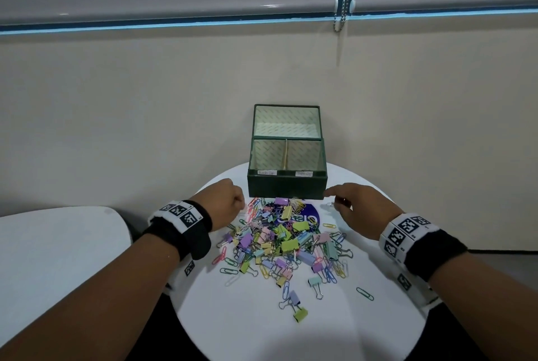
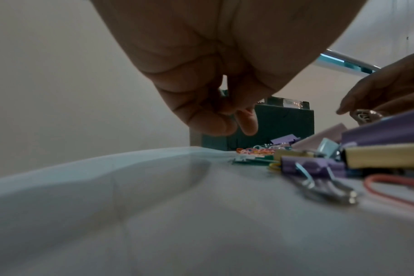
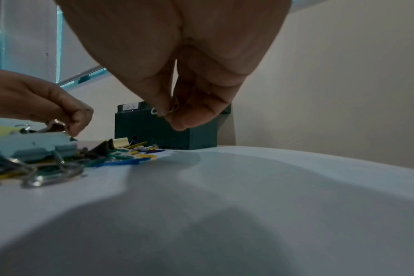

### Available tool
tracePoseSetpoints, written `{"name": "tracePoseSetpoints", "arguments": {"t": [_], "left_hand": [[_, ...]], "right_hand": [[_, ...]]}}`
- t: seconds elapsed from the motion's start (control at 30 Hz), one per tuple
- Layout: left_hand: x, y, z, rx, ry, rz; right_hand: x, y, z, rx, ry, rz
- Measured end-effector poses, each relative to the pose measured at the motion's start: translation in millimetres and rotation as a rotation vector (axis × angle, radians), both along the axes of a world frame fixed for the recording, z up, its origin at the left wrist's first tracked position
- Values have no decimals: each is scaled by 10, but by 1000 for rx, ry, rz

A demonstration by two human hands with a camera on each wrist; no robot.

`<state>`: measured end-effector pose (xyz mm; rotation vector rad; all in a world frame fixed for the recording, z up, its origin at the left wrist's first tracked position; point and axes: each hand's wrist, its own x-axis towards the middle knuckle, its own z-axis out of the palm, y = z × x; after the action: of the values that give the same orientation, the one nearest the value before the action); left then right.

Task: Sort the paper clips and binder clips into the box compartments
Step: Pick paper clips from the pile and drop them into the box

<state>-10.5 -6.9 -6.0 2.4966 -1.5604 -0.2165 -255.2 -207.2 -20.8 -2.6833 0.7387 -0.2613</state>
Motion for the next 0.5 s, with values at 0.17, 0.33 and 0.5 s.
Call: {"name": "tracePoseSetpoints", "arguments": {"t": [0.17, 0.33, 0.5], "left_hand": [[-48, 50, -21, 42, -67, -2], [-86, 105, -19, 120, -35, 9], [-79, 103, -75, 163, -32, -33]], "right_hand": [[4, -2, 19, -25, 25, 6], [10, -30, -5, -1, 39, -42], [25, -25, -9, 14, 29, -53]]}}
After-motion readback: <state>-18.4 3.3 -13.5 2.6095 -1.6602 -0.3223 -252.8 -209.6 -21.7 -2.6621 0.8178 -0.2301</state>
